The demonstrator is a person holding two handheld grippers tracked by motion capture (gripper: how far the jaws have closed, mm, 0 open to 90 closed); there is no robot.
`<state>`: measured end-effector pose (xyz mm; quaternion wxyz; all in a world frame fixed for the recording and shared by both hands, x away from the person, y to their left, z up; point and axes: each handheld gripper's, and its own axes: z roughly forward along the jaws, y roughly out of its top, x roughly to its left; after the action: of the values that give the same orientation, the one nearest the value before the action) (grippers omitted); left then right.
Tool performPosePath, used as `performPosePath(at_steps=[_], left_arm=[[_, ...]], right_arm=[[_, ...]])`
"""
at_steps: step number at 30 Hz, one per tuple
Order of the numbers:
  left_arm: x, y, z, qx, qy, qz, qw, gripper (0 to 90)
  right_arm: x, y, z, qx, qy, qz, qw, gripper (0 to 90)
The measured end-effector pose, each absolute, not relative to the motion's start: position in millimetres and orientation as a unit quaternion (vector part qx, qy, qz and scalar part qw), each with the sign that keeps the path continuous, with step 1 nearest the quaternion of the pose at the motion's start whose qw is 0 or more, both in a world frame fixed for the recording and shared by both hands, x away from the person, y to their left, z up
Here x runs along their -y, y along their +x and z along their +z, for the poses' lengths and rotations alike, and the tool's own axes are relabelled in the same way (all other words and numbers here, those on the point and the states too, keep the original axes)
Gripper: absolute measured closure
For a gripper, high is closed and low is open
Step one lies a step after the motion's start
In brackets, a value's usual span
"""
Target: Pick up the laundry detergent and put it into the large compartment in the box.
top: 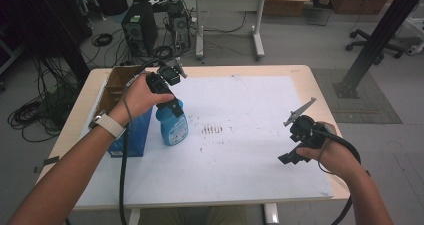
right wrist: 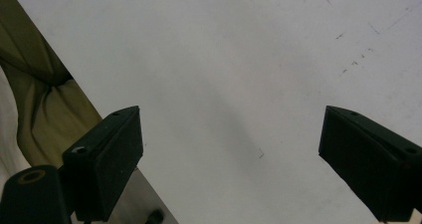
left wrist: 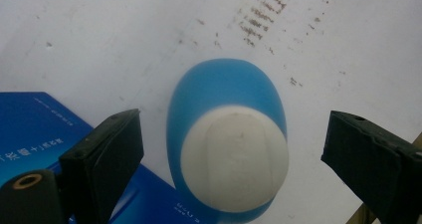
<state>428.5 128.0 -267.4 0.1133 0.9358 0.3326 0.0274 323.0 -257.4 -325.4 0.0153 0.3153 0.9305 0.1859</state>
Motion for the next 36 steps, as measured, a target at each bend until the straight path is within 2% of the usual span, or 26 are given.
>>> performPosePath(at_steps=[19,31,36], left_arm=[[-124.5,429.8,-282.6,-0.337,0.935,0.027,0.103,10.9],[-126.3,431.1,-287.0,-0.344,0.933,0.019,0.102,17.6],[-125.7,430.9,-287.9,-0.343,0.933,0.018,0.102,23.6]], right_arm=[[258.5,322.3,-326.1,-0.930,0.317,0.187,0.015,10.5],[260.1,321.0,-326.8,-0.929,0.319,0.187,0.015,10.5],[259.9,320.6,-326.3,-0.929,0.319,0.188,0.015,10.5]])
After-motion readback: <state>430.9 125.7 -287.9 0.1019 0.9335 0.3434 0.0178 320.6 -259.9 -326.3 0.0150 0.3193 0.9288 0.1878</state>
